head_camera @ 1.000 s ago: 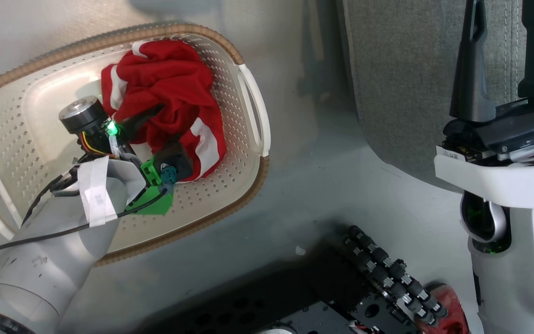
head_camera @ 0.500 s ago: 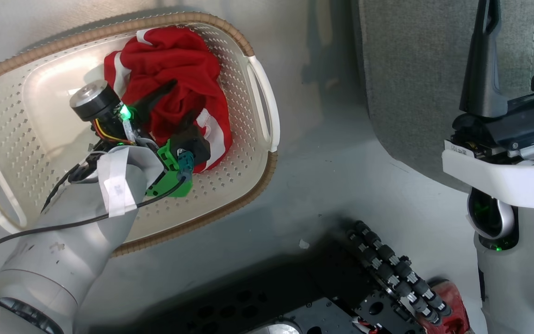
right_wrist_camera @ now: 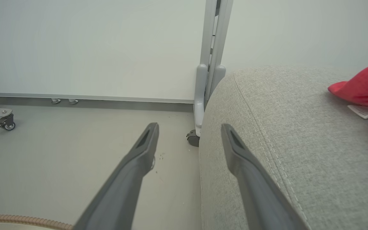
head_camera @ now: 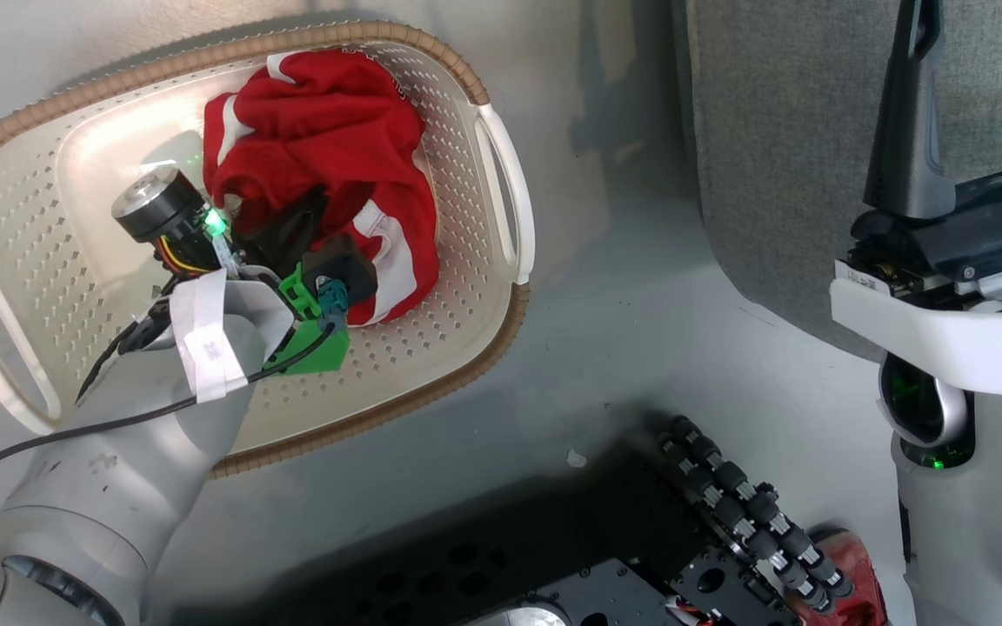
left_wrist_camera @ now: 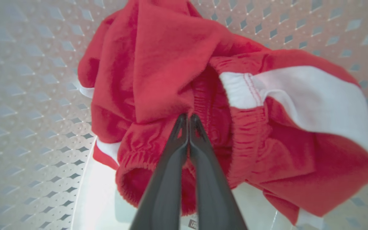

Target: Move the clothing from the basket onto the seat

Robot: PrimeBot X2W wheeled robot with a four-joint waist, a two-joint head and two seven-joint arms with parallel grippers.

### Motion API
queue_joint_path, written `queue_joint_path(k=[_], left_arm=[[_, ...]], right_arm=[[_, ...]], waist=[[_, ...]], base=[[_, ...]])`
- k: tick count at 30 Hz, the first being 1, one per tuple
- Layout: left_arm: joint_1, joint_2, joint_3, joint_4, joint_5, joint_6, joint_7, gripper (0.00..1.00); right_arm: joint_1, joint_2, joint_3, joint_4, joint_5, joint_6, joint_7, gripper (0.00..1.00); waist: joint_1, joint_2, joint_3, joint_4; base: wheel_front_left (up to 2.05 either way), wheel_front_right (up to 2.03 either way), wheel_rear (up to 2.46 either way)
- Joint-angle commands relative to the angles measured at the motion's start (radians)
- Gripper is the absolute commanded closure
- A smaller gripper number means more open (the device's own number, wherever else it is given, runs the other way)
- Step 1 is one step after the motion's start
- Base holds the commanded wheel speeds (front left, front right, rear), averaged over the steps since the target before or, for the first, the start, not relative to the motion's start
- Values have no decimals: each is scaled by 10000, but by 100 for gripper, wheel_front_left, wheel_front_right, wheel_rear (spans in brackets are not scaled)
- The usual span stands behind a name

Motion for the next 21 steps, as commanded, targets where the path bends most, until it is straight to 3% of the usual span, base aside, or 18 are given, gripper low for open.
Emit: queue_joint_path(k=[1,10,21], left_arm=[[-132,43,3,-98,-65,114,10,100],[579,91,52,-1105,-594,485,8,100],[2246,-223,482,-2678,-1548,943,8,100]], right_arm=[[-92,-2,24,33,-36,-14,-32,0],[-61,-5,31,236,-105,-14,-32,0],[567,-10,-74,696,-451,-14,-32,0]], waist=[[0,0,-76,17],[0,0,-1050,254],[0,0,-3399,1024]], base=[[0,0,0],[0,0,0],[0,0,0]])
